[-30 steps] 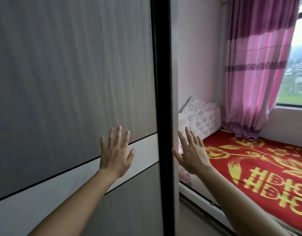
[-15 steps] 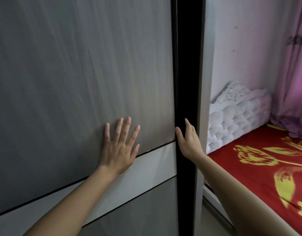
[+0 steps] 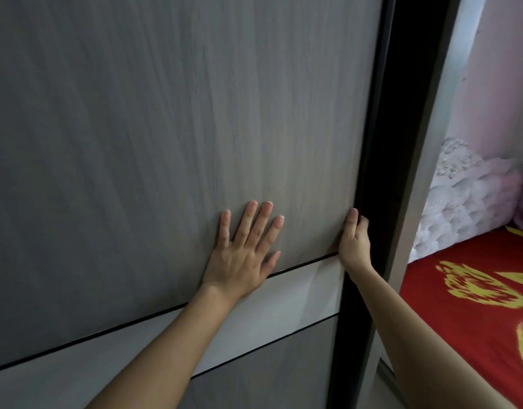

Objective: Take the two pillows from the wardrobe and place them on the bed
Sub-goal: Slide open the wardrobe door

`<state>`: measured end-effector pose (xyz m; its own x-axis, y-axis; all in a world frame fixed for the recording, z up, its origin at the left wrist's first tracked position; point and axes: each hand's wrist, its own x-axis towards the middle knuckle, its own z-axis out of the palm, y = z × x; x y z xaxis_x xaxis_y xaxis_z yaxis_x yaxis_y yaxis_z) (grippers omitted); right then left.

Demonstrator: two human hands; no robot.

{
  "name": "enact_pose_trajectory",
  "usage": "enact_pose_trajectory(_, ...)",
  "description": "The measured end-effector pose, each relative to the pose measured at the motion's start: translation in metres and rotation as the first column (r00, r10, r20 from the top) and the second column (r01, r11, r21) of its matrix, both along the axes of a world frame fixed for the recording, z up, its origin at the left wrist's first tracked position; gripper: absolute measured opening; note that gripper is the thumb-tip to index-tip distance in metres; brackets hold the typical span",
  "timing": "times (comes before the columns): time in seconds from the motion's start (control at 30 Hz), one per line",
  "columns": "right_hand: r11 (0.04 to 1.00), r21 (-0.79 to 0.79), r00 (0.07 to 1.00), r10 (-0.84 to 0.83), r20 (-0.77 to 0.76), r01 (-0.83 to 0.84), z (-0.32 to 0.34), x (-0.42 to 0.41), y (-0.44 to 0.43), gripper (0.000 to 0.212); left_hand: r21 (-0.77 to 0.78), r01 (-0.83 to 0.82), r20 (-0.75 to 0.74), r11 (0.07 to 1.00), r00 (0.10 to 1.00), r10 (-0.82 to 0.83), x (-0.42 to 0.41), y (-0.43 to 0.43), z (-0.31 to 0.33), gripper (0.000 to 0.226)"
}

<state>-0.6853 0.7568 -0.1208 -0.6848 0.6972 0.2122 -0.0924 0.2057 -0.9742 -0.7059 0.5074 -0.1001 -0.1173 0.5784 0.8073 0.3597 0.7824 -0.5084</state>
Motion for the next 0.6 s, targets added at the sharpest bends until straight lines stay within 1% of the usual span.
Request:
enact_pose_trajectory(0.27,0.998,0.040,0.999,0.050,0.001,-0.050,0.000,0.007,-0.020,0.083,0.002,-0.038,0.000,0.999,0.999,0.038,0.005,-0.022,0.001,0.069)
enact_pose_trajectory(0.43,0.990,0.114,0.996,0.089,-0.010,-0.087,-0.003,0.015,-0.059,0.074,-0.004,-0.092,0.003,0.996,0.996,0.092,0.006,-0.062,-0.001,0.072)
enact_pose_trajectory(0.6,0.968,0.154,0.979,0.203,-0.026,-0.197,-0.011,0.025,-0.110,0.065,0.006,-0.122,0.021,0.992,0.992,0.122,0.011,-0.121,-0.003,0.075)
